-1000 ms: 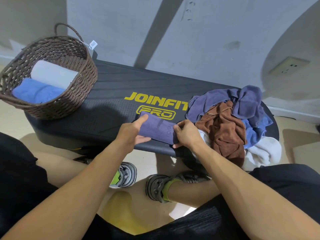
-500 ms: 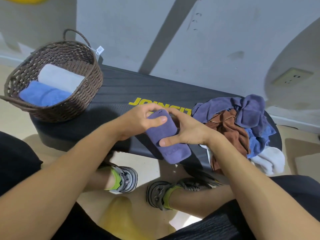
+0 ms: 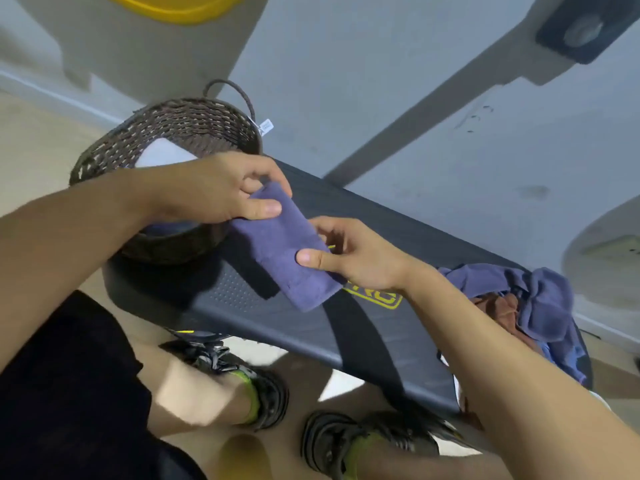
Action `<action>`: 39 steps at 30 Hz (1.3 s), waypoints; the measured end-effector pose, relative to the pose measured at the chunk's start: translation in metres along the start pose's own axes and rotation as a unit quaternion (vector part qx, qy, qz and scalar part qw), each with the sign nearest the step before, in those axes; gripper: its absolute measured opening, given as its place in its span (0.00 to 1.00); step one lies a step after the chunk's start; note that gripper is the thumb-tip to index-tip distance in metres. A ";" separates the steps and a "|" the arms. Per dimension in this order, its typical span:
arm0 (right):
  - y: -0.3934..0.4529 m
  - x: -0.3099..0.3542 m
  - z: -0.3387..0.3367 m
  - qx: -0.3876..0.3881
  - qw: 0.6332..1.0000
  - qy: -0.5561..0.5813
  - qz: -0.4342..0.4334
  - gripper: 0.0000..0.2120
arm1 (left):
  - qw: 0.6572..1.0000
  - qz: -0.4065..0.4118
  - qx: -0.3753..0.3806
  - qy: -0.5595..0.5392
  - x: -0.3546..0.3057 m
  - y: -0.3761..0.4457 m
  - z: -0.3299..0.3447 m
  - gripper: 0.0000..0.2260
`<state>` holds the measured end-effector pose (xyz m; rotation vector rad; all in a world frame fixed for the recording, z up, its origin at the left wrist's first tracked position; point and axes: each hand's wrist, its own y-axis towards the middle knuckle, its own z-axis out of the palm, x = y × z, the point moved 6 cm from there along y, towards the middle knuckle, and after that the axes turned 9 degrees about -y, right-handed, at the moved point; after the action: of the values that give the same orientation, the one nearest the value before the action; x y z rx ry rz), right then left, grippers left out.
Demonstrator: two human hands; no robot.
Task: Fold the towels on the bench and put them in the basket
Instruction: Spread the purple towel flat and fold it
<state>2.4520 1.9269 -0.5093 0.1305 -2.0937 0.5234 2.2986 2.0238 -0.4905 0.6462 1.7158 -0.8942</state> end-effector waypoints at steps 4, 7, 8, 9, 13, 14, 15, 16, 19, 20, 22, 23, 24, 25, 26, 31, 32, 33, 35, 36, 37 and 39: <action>0.076 0.043 -0.020 -0.042 0.995 -0.085 -0.033 0.11 | 0.987 0.071 -0.145 0.017 0.004 0.008 -0.077 0.09; 0.129 0.064 -0.032 -0.070 0.987 -0.140 -0.035 0.09 | 0.965 0.114 -0.232 -0.041 0.021 0.009 -0.122 0.10; 0.145 0.067 -0.036 -0.087 0.984 -0.152 -0.028 0.09 | 0.956 0.117 -0.260 -0.065 0.030 0.009 -0.134 0.09; 0.159 0.070 -0.041 -0.102 0.982 -0.157 -0.018 0.10 | 0.947 0.117 -0.288 -0.086 0.041 0.011 -0.145 0.09; 0.205 0.067 -0.044 -0.074 0.980 -0.184 0.022 0.12 | 0.924 0.088 -0.368 -0.062 0.072 0.026 -0.182 0.10; 0.213 0.063 -0.044 -0.071 0.976 -0.205 0.031 0.14 | 0.924 0.077 -0.371 -0.044 0.077 0.032 -0.187 0.09; 0.220 0.061 -0.044 -0.076 0.967 -0.240 0.032 0.15 | 0.926 0.067 -0.371 -0.021 0.080 0.038 -0.191 0.09; 0.226 0.060 -0.043 -0.084 0.955 -0.283 0.031 0.16 | 0.926 0.056 -0.372 0.004 0.084 0.044 -0.195 0.09; 0.240 0.058 -0.038 -0.104 0.922 -0.373 0.026 0.19 | 0.924 0.011 -0.380 0.050 0.099 0.056 -0.202 0.08; 0.243 0.059 -0.036 -0.100 0.913 -0.396 0.022 0.18 | 0.923 0.001 -0.382 0.057 0.102 0.058 -0.204 0.08; 0.251 0.063 -0.032 -0.079 0.888 -0.452 0.010 0.14 | 0.918 -0.011 -0.392 0.067 0.106 0.062 -0.206 0.09; 0.255 0.064 -0.030 -0.063 0.877 -0.477 0.004 0.12 | 0.915 -0.017 -0.397 0.072 0.108 0.063 -0.206 0.10; 0.258 0.065 -0.028 -0.046 0.867 -0.497 0.001 0.11 | 0.913 -0.024 -0.398 0.080 0.110 0.063 -0.204 0.11; 0.262 0.065 -0.025 -0.029 0.858 -0.513 0.002 0.10 | 0.913 -0.029 -0.398 0.088 0.111 0.063 -0.203 0.12; 0.265 0.065 -0.024 -0.015 0.850 -0.527 0.008 0.10 | 0.912 -0.033 -0.399 0.095 0.112 0.062 -0.202 0.12; 0.278 0.061 -0.023 0.003 0.841 -0.540 0.040 0.08 | 0.923 -0.049 -0.371 0.092 0.115 0.059 -0.198 0.16; 0.280 0.060 -0.023 -0.003 0.841 -0.538 0.046 0.09 | 0.930 -0.056 -0.353 0.085 0.117 0.058 -0.197 0.19; 0.282 0.060 -0.024 -0.011 0.843 -0.535 0.055 0.11 | 0.936 -0.064 -0.335 0.087 0.119 0.056 -0.196 0.21; 0.287 0.058 -0.024 -0.025 0.842 -0.534 0.075 0.13 | 0.941 -0.075 -0.311 0.113 0.123 0.051 -0.194 0.26; 0.289 0.057 -0.022 -0.025 0.836 -0.542 0.081 0.13 | 0.940 -0.080 -0.305 0.130 0.125 0.049 -0.194 0.27; 0.291 0.056 -0.020 -0.019 0.827 -0.555 0.081 0.12 | 0.938 -0.087 -0.302 0.146 0.127 0.047 -0.193 0.27; 0.293 0.055 -0.015 0.005 0.818 -0.570 0.072 0.12 | 0.933 -0.111 -0.296 0.172 0.132 0.046 -0.192 0.25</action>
<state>2.3472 2.2040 -0.5491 0.3630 -3.3003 0.6219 2.1886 2.2065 -0.5941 0.2055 2.2716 -0.3728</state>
